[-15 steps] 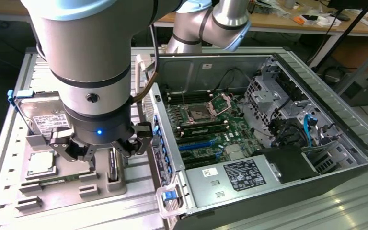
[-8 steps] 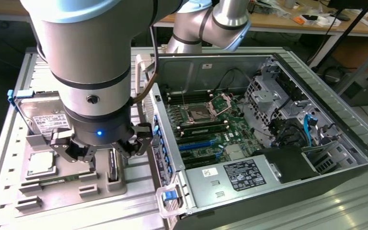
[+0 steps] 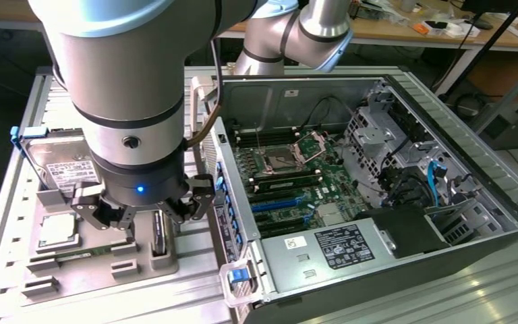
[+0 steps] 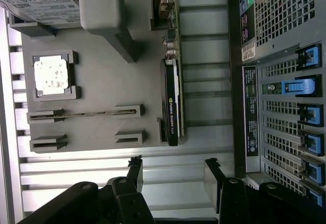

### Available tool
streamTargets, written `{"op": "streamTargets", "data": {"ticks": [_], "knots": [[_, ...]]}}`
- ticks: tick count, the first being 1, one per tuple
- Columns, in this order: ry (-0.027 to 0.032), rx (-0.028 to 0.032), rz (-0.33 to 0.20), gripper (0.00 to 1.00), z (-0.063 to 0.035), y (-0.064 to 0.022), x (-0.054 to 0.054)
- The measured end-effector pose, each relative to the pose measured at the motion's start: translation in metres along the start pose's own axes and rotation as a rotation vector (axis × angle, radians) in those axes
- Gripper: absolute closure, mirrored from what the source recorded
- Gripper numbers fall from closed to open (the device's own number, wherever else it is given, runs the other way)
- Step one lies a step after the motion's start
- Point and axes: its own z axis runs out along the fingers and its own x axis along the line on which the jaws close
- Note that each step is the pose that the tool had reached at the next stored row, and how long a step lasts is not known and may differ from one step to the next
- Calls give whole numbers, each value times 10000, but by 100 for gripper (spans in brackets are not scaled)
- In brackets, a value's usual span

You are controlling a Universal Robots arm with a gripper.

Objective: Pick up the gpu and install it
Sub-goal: 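Pick up the gpu and move the gpu toward the slot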

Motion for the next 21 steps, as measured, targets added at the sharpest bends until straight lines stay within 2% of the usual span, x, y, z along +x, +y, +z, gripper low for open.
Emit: {"op": "streamTargets", "data": {"ticks": [21], "knots": [[0, 0, 0, 40, 42, -1, 0]]}}
